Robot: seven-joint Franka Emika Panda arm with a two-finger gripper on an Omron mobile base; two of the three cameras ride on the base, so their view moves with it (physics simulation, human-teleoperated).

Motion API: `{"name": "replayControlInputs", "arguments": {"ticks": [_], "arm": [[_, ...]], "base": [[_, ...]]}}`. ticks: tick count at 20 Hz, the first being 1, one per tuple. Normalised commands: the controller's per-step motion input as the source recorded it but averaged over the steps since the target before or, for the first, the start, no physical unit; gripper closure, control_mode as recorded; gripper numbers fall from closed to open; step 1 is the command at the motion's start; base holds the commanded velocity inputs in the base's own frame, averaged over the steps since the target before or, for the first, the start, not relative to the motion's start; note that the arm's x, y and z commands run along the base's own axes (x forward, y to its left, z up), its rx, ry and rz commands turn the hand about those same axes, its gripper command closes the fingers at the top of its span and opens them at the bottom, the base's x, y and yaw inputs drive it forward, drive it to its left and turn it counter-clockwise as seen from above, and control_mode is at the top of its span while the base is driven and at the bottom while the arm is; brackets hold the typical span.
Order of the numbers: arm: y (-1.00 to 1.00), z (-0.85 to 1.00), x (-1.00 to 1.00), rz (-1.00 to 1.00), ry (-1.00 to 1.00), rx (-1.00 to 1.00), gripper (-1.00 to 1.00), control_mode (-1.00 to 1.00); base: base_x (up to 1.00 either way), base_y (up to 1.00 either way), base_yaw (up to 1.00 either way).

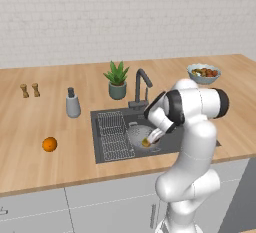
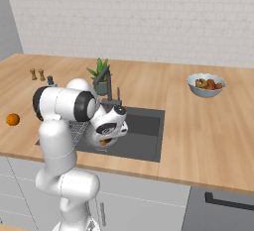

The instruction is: Put the colander in the sink, put the orange, pear, kiwi in the colander, and turn on the sink faucet and pour water over the colander.

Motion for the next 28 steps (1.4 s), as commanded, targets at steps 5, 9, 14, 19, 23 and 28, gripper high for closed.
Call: {"name": "replayControlInputs", "arguments": {"ticks": [5, 9, 14, 19, 23, 28], "arm": [[0.05, -0.05, 0.02, 0.0, 0.0, -0.02, -1.0, -1.0], [0.05, 0.0, 0.1, 0.0, 0.0, 0.0, -1.0, -1.0], [0.01, 0.0, 0.18, 0.0, 0.0, 0.0, -1.0, -1.0], [0.02, 0.05, 0.05, 0.0, 0.0, 0.0, -1.0, -1.0], [0.0, 0.34, -0.05, 0.0, 0.0, 0.0, -1.0, -1.0], [0.01, 0.49, -0.25, 0.0, 0.0, 0.0, -1.0, -1.0]], "base": [[0.0, 0.0, 0.0], [0.0, 0.0, 0.0], [0.0, 0.0, 0.0], [0.0, 0.0, 0.0], [0.0, 0.0, 0.0], [0.0, 0.0, 0.0]]}}
